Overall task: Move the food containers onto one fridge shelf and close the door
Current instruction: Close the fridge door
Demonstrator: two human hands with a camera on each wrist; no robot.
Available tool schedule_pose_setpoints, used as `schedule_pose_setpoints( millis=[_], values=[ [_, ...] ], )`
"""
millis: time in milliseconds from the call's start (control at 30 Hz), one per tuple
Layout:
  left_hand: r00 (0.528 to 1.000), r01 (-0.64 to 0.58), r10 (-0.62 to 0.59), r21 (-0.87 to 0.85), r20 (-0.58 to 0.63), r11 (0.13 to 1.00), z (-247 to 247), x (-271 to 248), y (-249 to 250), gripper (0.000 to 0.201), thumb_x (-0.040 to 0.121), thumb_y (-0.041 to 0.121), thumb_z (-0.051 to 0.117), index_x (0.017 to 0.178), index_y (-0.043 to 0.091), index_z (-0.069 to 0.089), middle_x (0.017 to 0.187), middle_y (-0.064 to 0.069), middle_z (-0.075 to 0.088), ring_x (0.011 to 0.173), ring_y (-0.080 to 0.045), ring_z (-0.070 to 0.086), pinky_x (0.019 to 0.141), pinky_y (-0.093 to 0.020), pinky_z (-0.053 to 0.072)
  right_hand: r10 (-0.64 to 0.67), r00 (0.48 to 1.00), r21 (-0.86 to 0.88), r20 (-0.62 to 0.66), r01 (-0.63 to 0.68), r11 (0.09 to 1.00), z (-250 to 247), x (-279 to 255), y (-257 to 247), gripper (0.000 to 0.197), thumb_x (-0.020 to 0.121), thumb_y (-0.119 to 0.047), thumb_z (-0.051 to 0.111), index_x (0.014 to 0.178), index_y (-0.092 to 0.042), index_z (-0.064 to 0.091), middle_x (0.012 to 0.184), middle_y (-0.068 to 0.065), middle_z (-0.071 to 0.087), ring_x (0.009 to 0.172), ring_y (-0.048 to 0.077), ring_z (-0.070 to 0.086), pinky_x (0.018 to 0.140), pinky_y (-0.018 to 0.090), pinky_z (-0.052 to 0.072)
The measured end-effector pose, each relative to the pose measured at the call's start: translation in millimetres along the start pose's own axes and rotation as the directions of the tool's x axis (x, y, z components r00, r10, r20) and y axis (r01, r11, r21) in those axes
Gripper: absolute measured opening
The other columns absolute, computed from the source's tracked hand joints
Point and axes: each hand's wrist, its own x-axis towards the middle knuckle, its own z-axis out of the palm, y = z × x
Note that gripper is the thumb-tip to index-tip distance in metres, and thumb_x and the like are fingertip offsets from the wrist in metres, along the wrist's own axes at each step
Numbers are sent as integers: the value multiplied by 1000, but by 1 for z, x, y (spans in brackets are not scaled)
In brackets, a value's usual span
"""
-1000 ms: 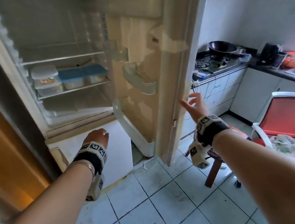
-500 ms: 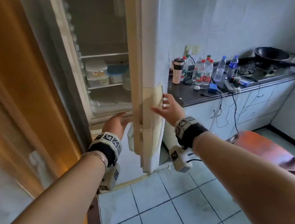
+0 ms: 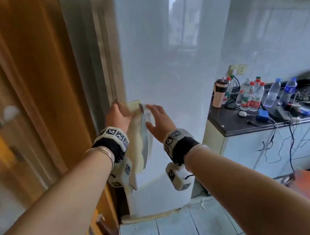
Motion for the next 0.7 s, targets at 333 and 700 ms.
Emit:
schedule_pose_setpoints(
  millis=[333,700],
  values=[
    [989,106,-104,13,-103,994,1,106,-1,56,85,26,66,132,4,45,135,-18,55,124,-35,54,103,-40,42,-209,978,-195,1,205,959,-9,114,10,63,92,-17,45,149,-24,20,160,-2,15,148,20,12,122,37,16],
    [977,167,-143,154,-155,974,24,185,-3,67,85,27,66,139,2,36,138,-19,52,128,-35,49,105,-42,41,-197,980,-197,41,201,959,2,179,33,57,94,-13,41,148,-25,25,160,-5,15,149,17,8,123,37,14]
  ],
)
